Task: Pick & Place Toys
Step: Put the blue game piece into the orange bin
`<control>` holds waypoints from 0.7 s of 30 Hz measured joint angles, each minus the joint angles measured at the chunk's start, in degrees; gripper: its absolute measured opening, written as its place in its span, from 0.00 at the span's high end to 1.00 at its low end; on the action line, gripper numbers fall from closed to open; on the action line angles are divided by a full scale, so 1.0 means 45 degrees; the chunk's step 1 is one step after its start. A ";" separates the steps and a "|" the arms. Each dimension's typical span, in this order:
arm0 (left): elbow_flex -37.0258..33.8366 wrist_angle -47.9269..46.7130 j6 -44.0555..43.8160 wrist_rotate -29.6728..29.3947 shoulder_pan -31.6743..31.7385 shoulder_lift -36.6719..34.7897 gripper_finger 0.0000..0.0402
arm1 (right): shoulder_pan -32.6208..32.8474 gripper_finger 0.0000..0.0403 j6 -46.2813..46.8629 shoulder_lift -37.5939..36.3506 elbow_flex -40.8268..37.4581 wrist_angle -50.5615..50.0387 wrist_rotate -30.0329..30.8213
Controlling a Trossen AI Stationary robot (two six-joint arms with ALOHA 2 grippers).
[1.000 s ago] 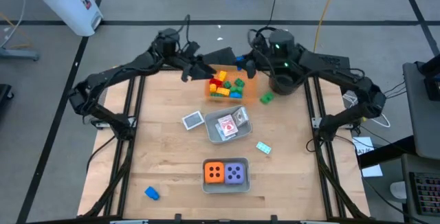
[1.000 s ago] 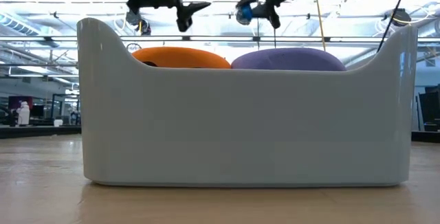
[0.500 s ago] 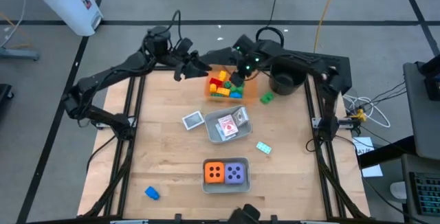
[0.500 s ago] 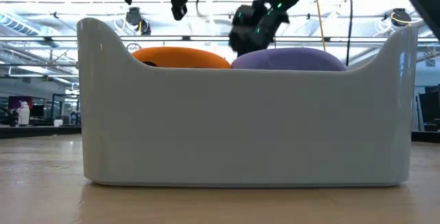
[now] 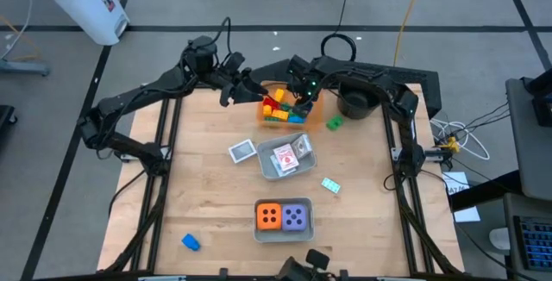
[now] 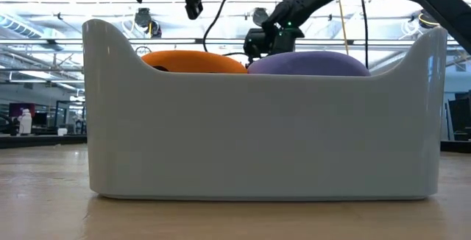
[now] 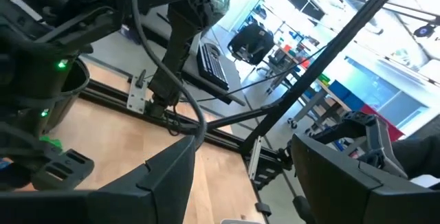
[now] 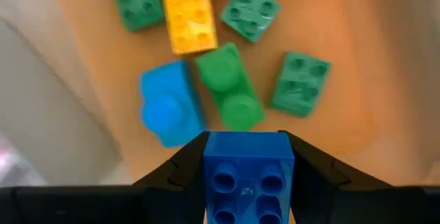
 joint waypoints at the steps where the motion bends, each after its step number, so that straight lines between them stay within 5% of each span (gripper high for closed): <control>1: 0.0000 -0.0003 0.0000 -0.0004 0.0000 0.0000 0.39 | 0.0018 0.65 -0.0323 -0.0023 -0.0114 0.0062 0.0297; 21: 0.0000 -0.0001 0.0003 -0.0787 0.0000 0.0005 0.39 | 0.0046 0.65 -0.2631 0.0010 -0.2689 0.1912 0.0664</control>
